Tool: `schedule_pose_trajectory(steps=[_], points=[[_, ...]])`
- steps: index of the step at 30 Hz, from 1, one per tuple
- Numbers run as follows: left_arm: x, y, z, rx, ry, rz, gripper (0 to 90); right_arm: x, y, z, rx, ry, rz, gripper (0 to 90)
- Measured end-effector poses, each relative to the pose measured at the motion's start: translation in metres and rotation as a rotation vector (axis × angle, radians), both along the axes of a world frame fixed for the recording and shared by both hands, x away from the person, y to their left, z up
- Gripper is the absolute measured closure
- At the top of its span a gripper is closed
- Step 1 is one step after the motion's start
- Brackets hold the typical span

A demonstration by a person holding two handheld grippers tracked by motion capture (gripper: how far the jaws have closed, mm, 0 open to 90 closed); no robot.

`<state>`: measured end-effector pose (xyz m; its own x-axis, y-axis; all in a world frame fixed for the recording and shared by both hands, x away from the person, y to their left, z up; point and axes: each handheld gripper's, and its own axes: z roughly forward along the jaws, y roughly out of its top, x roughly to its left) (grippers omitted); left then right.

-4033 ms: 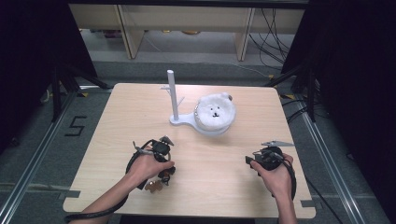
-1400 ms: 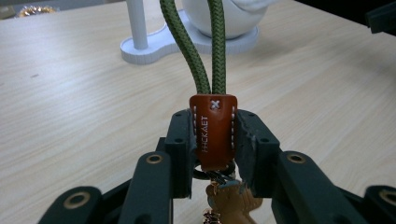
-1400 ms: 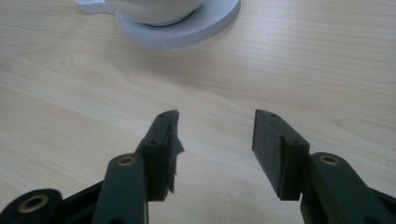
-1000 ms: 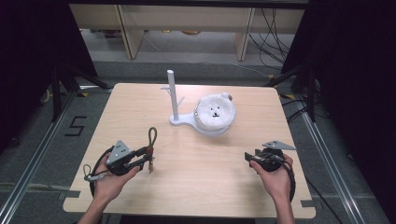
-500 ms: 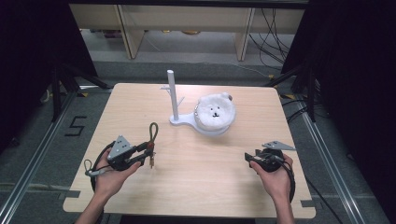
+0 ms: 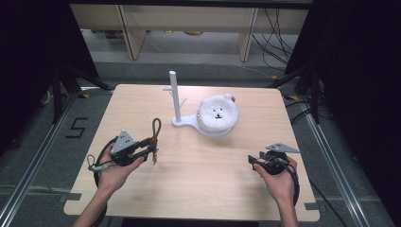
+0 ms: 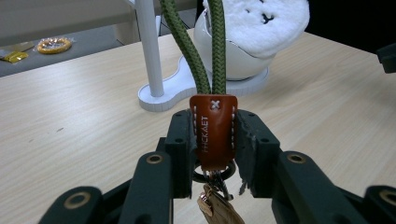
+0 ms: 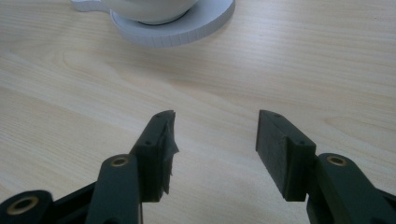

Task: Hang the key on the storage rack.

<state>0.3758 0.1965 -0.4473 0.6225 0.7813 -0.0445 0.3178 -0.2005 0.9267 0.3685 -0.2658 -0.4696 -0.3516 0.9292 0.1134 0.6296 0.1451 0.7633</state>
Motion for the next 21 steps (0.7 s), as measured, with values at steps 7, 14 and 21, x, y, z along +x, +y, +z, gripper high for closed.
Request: schedule_pose_trajectory(steps=[7,14,21], points=[[0.007,-0.002,0.000,0.001,-0.003,0.000,67.4,-0.002,0.000,0.001,-0.009,0.017,0.004,47.7],[0.015,-0.003,0.001,0.001,-0.009,0.008,67.4,-0.002,0.001,-0.001,0.022,0.020,0.006,47.7],[0.025,-0.004,0.007,0.005,-0.017,0.020,67.4,-0.003,0.001,-0.002,-0.004,0.019,-0.007,47.4]])
